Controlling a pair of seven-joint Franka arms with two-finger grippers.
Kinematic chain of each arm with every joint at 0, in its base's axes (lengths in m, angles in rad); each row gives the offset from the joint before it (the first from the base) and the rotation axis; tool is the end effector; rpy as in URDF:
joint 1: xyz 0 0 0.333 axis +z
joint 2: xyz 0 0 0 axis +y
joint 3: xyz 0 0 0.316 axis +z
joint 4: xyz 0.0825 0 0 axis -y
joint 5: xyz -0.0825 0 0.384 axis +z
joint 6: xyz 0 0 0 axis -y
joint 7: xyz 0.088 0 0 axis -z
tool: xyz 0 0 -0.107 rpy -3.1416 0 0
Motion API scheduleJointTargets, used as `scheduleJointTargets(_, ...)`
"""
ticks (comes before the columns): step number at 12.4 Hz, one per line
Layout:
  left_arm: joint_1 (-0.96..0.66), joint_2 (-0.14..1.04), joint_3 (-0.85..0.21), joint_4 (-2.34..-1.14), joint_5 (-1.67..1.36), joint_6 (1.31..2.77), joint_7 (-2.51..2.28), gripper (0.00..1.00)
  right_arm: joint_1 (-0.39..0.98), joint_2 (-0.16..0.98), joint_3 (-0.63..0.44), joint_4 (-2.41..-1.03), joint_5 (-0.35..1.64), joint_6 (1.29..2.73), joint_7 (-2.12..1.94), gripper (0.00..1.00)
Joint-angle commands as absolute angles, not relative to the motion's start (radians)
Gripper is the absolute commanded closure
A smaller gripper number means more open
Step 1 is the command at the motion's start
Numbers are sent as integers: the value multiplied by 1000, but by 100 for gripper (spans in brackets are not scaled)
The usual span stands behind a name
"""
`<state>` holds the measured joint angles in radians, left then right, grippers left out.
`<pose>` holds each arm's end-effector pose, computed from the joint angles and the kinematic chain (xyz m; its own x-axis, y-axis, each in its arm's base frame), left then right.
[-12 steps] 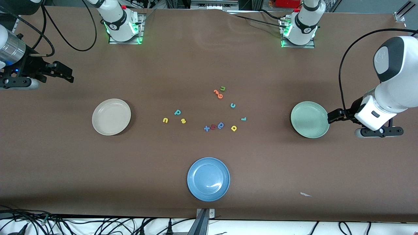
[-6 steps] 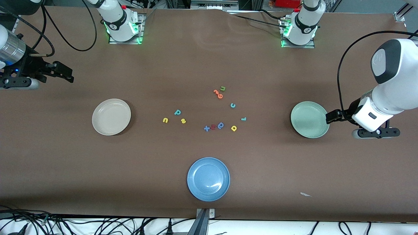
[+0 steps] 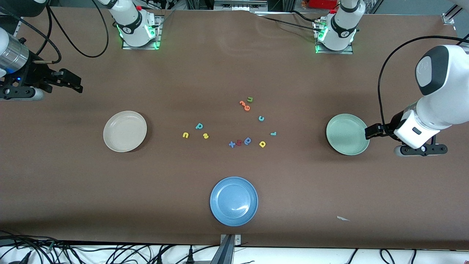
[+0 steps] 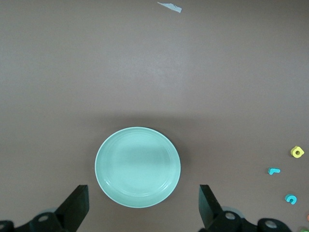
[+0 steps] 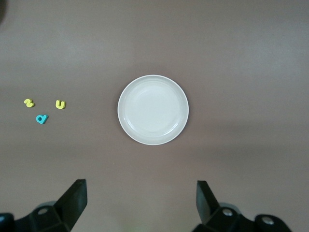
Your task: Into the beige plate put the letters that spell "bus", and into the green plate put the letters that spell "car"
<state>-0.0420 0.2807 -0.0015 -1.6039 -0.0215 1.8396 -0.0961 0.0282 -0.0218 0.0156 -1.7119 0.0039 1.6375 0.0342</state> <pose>0.6400 -0.0295 0.4629 0.9972 0.0583 -0.0468 0.0592 -0.9981 0.0165 0.5484 0.0245 0.5755 0.9986 0.0093 -0.0527 0.0092 -1.0000 -0.0017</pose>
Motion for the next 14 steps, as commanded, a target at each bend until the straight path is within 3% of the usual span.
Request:
scheduleJointTargets(1, -52, 273, 6, -1609, -54, 1838, -92, 0, 26, -28, 14, -1703, 15, 1621, 21, 0)
scheduleJointTargets(14, -120, 310, 6, -1611, -55, 1818, -160, 0, 26, -28, 15, -1703, 15, 1620, 21, 0)
